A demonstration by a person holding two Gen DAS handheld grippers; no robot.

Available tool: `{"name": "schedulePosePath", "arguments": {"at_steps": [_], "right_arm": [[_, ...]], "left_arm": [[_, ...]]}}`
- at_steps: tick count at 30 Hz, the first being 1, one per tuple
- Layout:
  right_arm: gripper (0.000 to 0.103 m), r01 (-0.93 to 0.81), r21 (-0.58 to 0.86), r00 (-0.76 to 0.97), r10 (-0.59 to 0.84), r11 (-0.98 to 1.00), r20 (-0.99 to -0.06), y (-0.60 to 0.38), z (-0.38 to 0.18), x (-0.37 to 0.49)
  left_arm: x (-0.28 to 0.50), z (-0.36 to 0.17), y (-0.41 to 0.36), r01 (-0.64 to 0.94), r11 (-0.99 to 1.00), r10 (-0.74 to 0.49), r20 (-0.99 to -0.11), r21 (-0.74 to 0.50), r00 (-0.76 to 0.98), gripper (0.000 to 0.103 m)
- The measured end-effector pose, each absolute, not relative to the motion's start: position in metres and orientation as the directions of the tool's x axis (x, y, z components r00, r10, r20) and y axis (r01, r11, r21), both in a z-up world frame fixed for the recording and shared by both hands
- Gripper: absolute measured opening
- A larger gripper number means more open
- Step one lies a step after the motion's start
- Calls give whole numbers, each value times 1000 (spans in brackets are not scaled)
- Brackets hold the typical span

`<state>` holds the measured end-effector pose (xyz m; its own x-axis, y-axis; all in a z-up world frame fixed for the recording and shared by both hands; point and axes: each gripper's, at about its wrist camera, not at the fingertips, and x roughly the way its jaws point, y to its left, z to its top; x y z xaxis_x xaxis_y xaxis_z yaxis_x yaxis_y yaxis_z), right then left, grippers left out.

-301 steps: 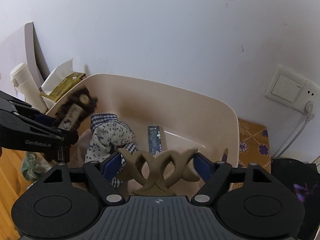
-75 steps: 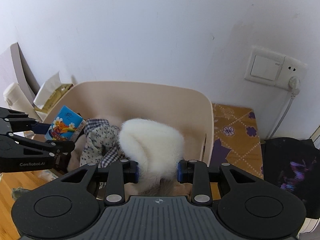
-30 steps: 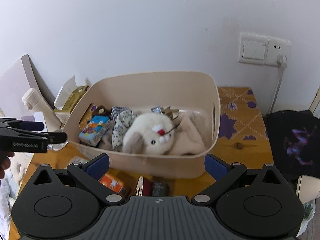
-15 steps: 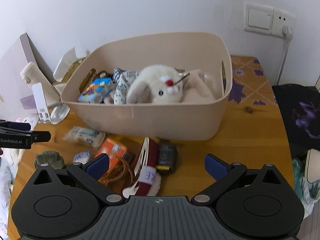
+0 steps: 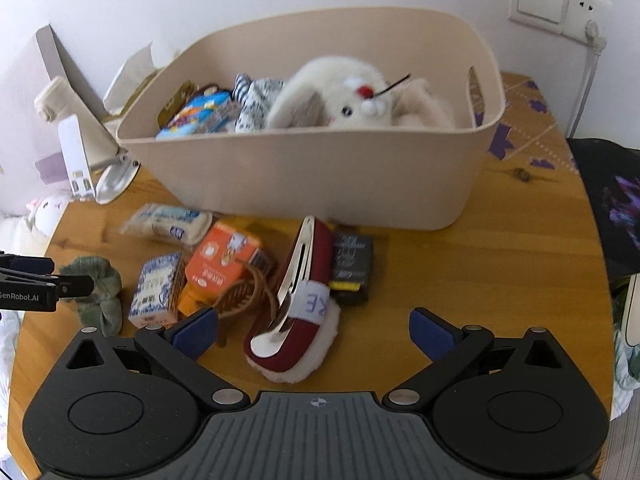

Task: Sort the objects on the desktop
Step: 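Move both tools back to the table toward the slipper and scrunchie, then grasp the red-and-white slipper with the right tool while the left tool grasps the green scrunchie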

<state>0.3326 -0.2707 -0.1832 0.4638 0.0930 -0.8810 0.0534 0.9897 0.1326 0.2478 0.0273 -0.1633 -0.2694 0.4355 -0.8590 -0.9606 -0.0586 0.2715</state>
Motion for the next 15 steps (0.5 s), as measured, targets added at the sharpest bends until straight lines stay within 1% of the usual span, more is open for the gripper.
{"name": "schedulePosePath", "arguments": {"at_steps": [6, 15], "right_arm": [[103, 54, 124, 429, 89, 991, -899, -264, -196, 335], [103, 49, 105, 392, 77, 993, -917, -258, -210, 345]], "left_arm": [[239, -175, 24, -965, -78, 396, -880, 251, -261, 82], [234, -192, 38, -971, -104, 349, -906, 217, -240, 82]]}}
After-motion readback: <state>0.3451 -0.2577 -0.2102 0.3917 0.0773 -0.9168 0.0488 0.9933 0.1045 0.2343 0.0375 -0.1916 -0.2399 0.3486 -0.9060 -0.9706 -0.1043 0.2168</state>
